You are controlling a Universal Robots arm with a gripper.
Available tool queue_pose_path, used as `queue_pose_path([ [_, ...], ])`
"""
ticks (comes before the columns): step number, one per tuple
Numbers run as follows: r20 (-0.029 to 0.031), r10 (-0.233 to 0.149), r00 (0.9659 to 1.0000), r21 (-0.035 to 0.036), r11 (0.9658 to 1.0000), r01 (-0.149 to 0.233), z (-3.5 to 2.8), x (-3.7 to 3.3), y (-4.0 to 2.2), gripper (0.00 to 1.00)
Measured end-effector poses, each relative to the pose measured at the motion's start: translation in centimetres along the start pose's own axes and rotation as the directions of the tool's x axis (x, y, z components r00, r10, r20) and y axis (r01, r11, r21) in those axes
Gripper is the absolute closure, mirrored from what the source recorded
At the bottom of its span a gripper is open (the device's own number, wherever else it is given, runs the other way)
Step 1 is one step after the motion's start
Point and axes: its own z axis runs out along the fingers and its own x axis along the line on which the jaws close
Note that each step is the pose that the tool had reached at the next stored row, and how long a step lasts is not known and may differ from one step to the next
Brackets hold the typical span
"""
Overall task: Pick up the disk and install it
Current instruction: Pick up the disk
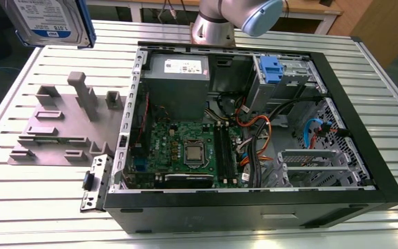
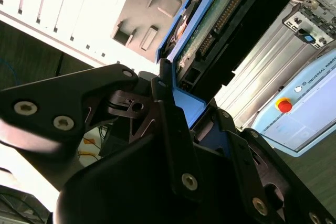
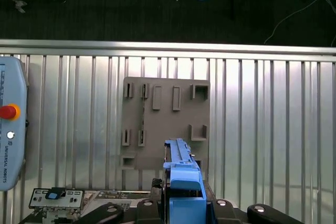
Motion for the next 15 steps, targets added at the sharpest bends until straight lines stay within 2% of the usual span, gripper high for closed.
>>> queue_pose_path([
  [15, 0.0000, 0.001, 1.0000, -0.0005, 1.0000, -0.001, -0.04, 0.23, -1.70, 0.64],
])
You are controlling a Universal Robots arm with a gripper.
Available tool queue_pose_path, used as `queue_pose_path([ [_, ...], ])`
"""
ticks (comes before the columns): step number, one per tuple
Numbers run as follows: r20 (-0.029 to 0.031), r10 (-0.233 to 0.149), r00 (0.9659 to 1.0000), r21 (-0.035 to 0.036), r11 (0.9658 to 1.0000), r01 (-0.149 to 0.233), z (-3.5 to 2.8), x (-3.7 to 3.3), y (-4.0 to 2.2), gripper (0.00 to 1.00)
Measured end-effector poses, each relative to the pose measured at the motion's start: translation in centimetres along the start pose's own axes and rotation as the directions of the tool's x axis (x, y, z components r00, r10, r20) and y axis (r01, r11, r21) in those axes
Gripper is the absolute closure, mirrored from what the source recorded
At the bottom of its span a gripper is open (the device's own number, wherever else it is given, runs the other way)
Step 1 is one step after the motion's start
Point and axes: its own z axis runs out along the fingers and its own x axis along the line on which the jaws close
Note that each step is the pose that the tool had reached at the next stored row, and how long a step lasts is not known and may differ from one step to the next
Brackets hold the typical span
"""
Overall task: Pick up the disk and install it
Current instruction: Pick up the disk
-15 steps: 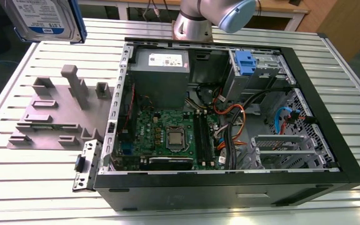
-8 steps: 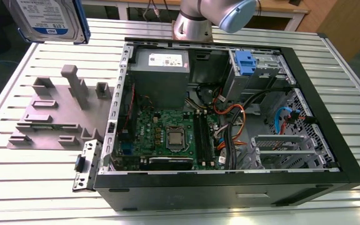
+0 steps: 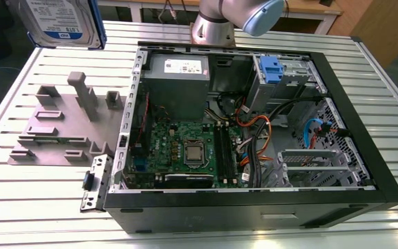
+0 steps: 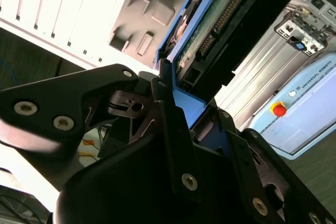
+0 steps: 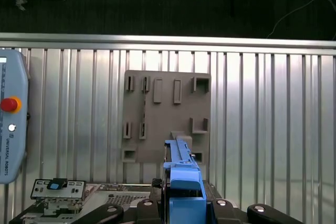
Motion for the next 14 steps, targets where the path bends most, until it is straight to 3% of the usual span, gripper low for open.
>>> queue_pose_path([
  [3, -0.0001, 0.000, 1.0000, -0.0003, 1.0000, 0.000, -0.01, 0.02, -0.40, 0.64],
  [14, -0.0001, 0.000, 1.0000, -0.0004, 1.0000, 0.000, -0.01, 0.02, -0.62, 0.64],
])
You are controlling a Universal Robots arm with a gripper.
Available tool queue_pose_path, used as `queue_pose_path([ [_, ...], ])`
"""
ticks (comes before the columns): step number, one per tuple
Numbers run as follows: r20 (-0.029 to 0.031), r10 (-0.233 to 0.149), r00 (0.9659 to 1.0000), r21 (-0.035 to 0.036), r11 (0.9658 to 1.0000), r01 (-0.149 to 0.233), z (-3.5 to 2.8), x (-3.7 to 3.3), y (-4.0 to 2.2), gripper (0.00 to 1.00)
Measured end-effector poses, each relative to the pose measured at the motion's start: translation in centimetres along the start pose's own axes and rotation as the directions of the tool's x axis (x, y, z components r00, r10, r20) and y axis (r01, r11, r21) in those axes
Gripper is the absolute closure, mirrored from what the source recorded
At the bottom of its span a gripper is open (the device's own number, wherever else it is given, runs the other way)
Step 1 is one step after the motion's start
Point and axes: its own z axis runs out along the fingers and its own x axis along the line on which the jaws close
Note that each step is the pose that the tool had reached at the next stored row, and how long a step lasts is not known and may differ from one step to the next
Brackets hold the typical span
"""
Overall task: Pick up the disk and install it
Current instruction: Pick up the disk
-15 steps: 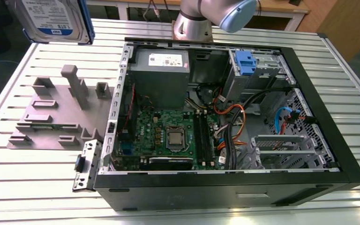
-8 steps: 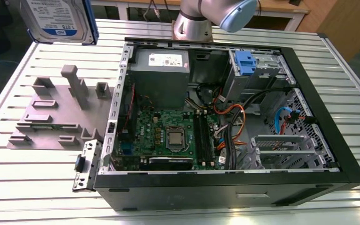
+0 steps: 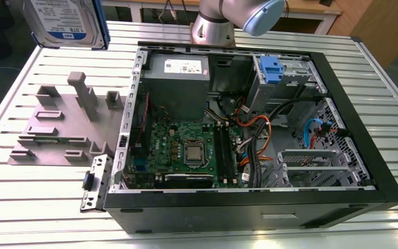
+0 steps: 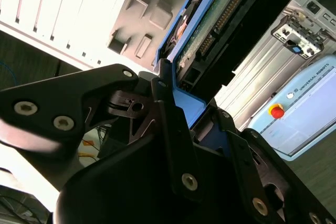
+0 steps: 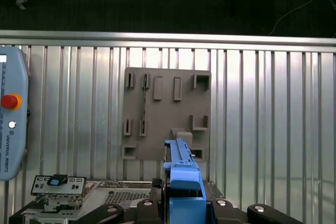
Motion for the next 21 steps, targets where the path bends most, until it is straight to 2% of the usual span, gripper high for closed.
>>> queue_pose_path([
  [13, 0.0001, 0.000, 1.0000, 0.0001, 1.0000, 0.000, -0.01, 0.00, -0.64, 0.64],
  [21, 0.0001, 0.000, 1.0000, 0.0000, 1.0000, 0.000, -0.03, 0.01, -1.34, 0.64],
])
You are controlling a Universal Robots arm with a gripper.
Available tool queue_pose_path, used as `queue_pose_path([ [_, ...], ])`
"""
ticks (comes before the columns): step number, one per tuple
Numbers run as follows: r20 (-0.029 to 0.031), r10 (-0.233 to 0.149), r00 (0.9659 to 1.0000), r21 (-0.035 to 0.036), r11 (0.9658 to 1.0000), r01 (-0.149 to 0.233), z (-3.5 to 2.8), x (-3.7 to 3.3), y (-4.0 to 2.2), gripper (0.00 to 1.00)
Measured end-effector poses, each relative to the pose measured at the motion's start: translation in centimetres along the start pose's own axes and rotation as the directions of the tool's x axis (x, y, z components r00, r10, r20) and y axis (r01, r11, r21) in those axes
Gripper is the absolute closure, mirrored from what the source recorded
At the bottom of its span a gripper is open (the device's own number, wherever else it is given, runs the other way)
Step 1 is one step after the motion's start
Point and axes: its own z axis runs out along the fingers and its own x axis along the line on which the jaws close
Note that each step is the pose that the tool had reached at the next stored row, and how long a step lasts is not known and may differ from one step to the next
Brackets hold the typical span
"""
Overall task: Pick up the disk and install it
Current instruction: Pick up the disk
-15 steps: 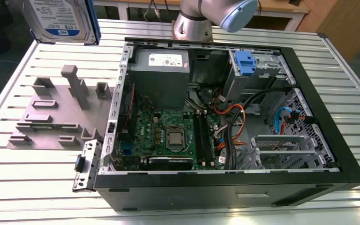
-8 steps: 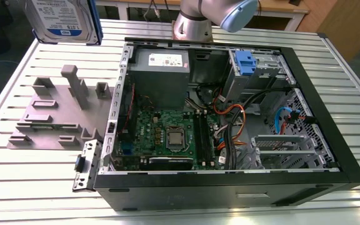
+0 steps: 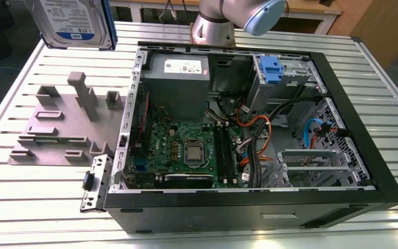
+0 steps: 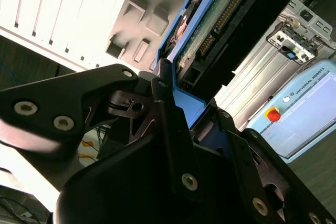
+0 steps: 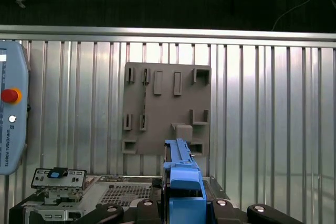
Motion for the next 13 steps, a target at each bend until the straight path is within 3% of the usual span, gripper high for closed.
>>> queue_pose_path([
  [7, -0.0001, 0.000, 1.0000, -0.0005, 1.0000, 0.000, -0.02, 0.01, -1.32, 0.64],
  [13, 0.0000, 0.000, 1.0000, -0.0004, 1.0000, 0.000, -0.01, 0.35, -1.73, 0.64],
])
